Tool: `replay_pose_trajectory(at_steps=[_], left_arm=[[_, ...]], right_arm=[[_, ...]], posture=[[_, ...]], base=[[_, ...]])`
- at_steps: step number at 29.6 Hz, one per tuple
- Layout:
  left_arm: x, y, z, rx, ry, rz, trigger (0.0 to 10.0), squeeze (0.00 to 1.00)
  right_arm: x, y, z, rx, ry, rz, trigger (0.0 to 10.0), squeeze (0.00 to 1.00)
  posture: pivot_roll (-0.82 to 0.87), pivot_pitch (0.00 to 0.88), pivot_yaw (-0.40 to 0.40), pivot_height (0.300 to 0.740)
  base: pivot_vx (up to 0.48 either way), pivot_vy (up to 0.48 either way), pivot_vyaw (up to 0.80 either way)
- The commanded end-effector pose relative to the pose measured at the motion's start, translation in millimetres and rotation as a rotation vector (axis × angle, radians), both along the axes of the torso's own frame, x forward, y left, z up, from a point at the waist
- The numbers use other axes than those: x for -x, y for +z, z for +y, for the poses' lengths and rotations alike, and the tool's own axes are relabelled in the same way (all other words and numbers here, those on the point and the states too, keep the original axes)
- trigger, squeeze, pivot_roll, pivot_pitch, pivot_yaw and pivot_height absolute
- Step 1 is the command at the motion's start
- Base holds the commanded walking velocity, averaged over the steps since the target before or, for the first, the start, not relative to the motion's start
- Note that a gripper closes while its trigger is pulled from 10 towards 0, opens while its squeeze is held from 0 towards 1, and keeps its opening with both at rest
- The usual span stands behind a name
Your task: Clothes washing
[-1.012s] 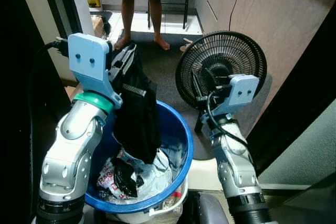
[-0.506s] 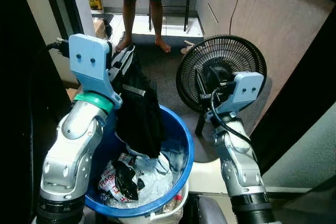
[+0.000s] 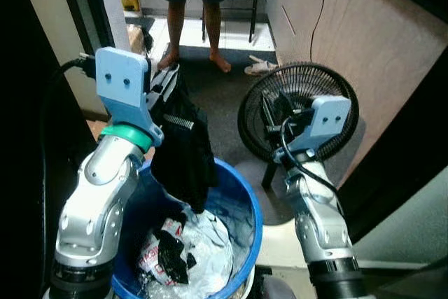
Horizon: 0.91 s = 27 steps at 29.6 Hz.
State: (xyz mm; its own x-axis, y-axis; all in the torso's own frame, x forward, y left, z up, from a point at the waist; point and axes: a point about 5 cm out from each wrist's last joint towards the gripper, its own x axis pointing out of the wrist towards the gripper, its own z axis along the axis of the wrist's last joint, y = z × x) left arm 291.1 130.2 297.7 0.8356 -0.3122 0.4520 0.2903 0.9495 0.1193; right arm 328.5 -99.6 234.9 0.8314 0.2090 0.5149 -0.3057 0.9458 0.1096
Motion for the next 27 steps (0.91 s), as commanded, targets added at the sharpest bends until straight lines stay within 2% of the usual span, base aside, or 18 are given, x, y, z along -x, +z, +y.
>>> replay_pose_trajectory(at_steps=[1, 14, 27], left_arm=[[-0.6, -2.8, -0.4, -0.007, 0.005, 0.012, 10.0, 0.0], [-0.9, -2.4, -1.3, -0.006, 0.003, 0.012, 10.0, 0.0], [-1.4, -2.6, -2.3, -0.005, -0.001, 0.013, 10.0, 0.0]], right_arm=[[1.2, 1.7, 1.2, -0.001, 0.004, -0.002, 10.0, 0.0], [1.8, 2.4, 0.6, 0.001, 0.002, -0.004, 10.0, 0.0], [2.3, 2.7, 1.0, 0.002, 0.002, -0.002, 10.0, 0.0]], posture=[[0.06, 0.053, -0.019, 0.634], [0.05, 0.054, -0.018, 0.662], [0.05, 0.054, -0.015, 0.709]], base=[[0.0, 0.0, 0.0], [0.0, 0.0, 0.0], [0.0, 0.0, 0.0]])
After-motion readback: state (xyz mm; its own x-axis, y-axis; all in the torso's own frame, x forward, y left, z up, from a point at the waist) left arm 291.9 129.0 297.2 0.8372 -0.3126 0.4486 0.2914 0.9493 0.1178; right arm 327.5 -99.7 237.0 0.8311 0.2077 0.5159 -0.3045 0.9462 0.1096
